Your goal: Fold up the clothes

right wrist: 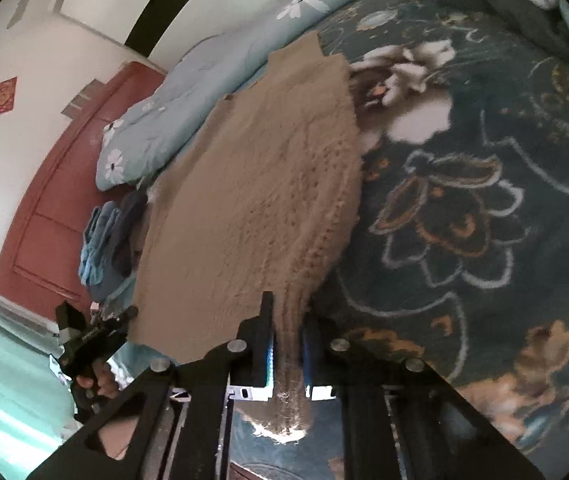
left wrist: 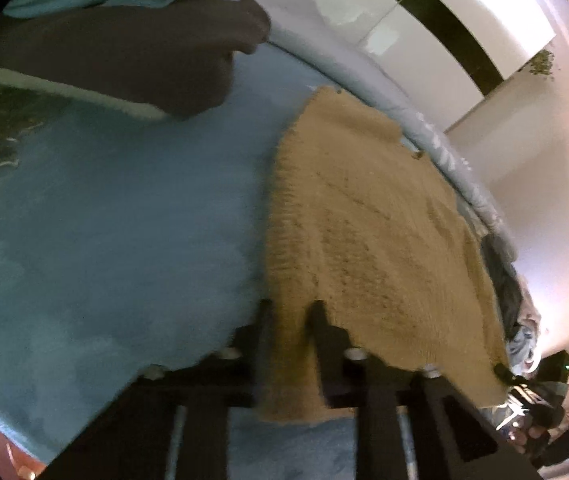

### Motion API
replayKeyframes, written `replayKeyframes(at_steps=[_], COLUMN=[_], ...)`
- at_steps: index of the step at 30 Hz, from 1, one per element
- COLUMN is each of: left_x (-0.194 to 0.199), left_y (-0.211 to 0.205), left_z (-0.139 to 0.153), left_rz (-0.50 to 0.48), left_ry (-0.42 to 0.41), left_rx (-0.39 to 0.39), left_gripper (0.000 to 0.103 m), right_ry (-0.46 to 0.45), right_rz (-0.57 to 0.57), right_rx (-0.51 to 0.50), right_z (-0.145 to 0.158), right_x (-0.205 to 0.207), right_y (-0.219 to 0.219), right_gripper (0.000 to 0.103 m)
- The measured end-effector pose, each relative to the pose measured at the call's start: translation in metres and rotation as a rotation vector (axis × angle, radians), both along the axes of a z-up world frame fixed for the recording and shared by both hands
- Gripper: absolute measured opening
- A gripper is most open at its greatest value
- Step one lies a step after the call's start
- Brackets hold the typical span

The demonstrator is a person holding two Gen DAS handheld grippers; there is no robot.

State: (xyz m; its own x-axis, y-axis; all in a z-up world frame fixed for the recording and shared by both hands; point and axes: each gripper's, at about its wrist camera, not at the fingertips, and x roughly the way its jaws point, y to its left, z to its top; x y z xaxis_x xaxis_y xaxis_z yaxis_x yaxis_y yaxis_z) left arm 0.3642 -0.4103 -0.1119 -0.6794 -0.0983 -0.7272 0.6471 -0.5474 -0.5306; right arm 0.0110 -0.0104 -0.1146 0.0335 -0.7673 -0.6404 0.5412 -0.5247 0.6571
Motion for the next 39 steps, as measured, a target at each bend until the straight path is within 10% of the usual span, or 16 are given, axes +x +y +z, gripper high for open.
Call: replayKeyframes(at_steps=[21,30,33,39], left_x=[-0.010,0.003,-0.018,-0.101], left_y=[0.048,0.037,0.026,-0.026], left_z=[0.020,0.071,0.094,0.117], left_rz=[-0.114,0.000,-0.022,-0.183], left_ry=[-0.076,0.049,0.072,0.042], left_rx=[-0.085,-0.254,-0.385,-0.402], left_gripper=[0.018,0.061,0.079,0.092], right_ry=[0.150,0.401,0.466,0.678], right_rz=[-0.033,-0.067,-0.059,0.102], right_rx=[0.093,0.103,0.046,0.044], right_z=[0.018,0.066,0.087,0.122], right_x=[-0.011,-0.019,-0.035,-0.050], right_y=[0.023,0.019,0.001,-0.079], right_gripper=[0.013,0.049,0.059,0.063])
